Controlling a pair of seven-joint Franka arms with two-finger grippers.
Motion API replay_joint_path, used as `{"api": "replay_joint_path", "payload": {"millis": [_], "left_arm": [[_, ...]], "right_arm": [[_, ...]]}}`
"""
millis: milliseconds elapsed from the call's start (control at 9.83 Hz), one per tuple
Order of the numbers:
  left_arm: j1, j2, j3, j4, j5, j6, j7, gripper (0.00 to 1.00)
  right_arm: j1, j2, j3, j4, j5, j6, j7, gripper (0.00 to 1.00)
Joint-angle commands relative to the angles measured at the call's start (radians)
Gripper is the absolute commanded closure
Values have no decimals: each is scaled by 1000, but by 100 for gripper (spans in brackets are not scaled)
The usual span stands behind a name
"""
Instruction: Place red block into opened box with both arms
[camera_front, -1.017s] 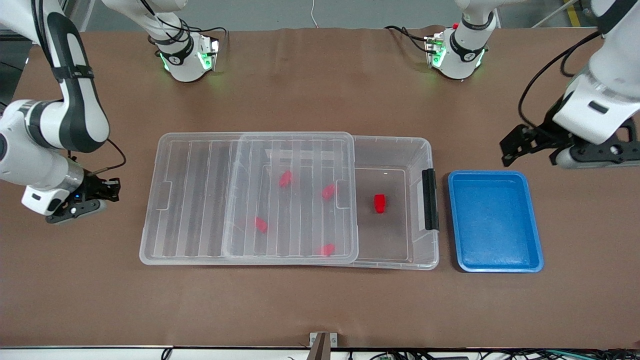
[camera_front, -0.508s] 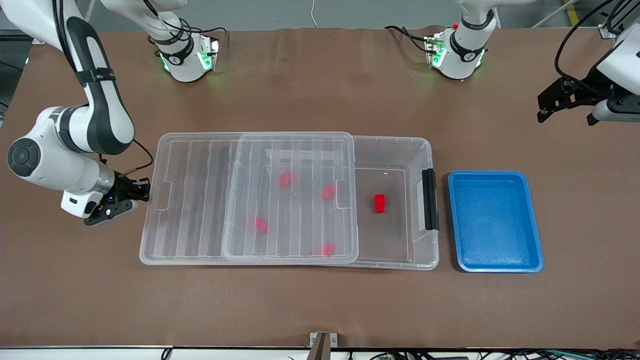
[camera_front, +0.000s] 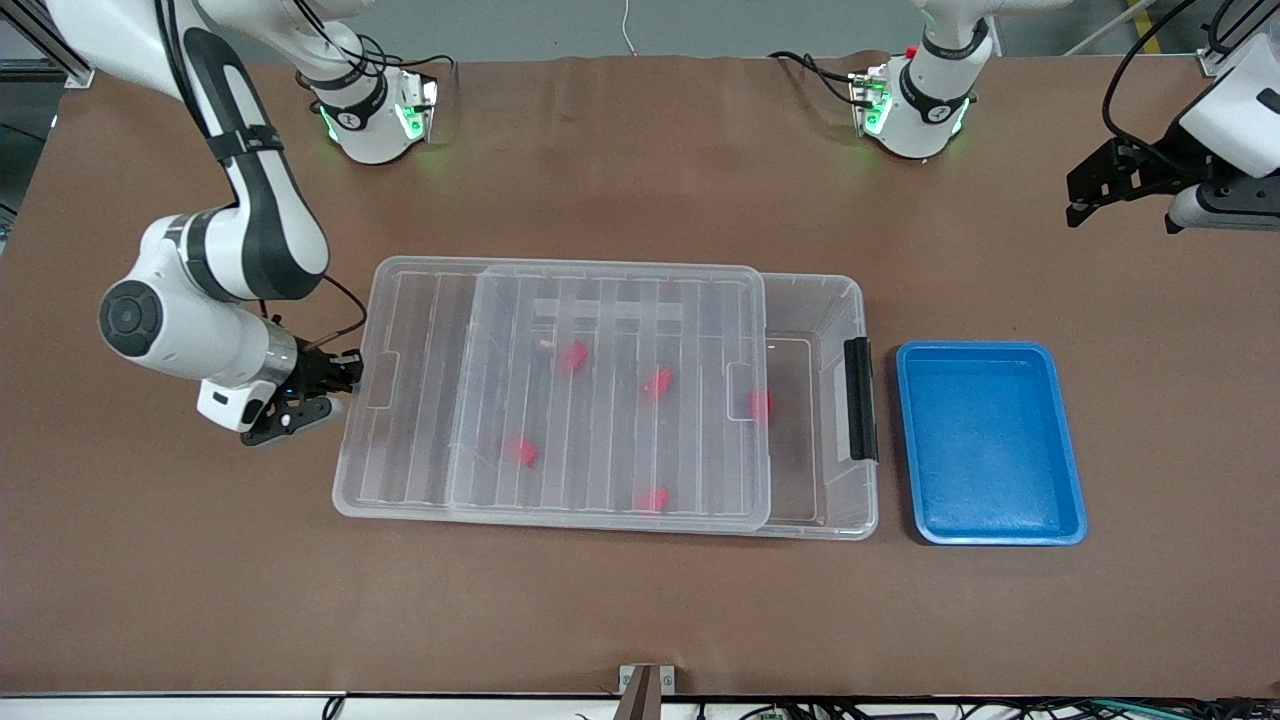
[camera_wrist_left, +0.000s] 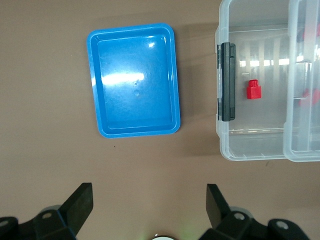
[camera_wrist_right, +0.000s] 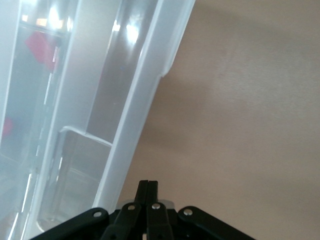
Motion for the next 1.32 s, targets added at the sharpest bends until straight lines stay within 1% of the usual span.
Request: {"api": "replay_joint_path", "payload": {"millis": [0,610,1119,1220], "left_arm": [[0,-34,4,-75,-14,5,-2,0],[25,-22,11,-65,-14,2,-8,0],[25,-20,13,-64,-9,-1,-12,0],[25,-22,11,-64,-8,-6,-12,0]], "right_arm": [[37,22,0,25,23,0,43,100],[81,48,0,36,25,33,45,100],[84,49,0,39,25,31,45,100],[74,48,-1,55,23,19,46,90]]}}
